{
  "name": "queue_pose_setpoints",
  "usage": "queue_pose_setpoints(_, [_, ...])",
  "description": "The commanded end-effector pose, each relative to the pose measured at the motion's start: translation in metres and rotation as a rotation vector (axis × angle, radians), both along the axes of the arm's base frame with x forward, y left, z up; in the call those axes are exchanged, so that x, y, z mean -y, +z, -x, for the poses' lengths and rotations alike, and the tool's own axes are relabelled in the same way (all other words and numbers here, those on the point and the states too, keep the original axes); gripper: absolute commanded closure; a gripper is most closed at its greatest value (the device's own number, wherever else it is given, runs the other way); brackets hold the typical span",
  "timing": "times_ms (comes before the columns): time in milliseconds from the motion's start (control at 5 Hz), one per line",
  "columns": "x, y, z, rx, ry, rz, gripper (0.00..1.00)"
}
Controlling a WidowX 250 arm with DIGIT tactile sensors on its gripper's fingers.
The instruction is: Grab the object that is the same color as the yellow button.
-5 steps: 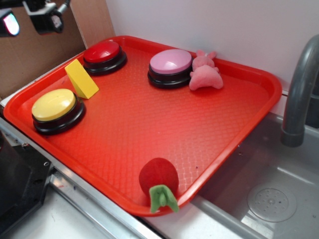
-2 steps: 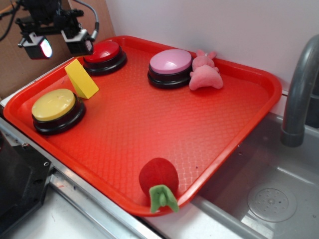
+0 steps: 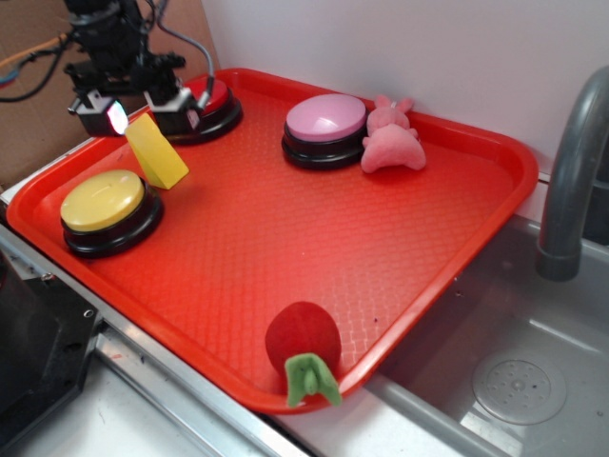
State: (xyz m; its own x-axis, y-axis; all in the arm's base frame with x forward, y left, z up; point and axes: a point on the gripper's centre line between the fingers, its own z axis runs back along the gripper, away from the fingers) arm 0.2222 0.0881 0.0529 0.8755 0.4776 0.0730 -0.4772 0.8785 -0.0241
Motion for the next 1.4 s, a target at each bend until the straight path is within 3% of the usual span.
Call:
queue_pose_setpoints(0, [-0.006, -0.014, -0.006, 0.048, 0.023, 0.045, 1.0])
queue_pose_setpoints(600, [-0.014, 0.028, 0.004, 0.008, 0.114, 0.02, 1.0])
queue_pose_setpoints(800, [-0.002, 0.062, 0.004, 0.042, 0.122, 0.033, 1.0])
queue_pose_setpoints(1000, [0.034, 0.096, 0.004, 0.03, 0.038, 0.109, 1.0])
queue_pose_setpoints(1200, [0.073, 0.114, 0.015, 0.02, -0.059, 0.112, 1.0])
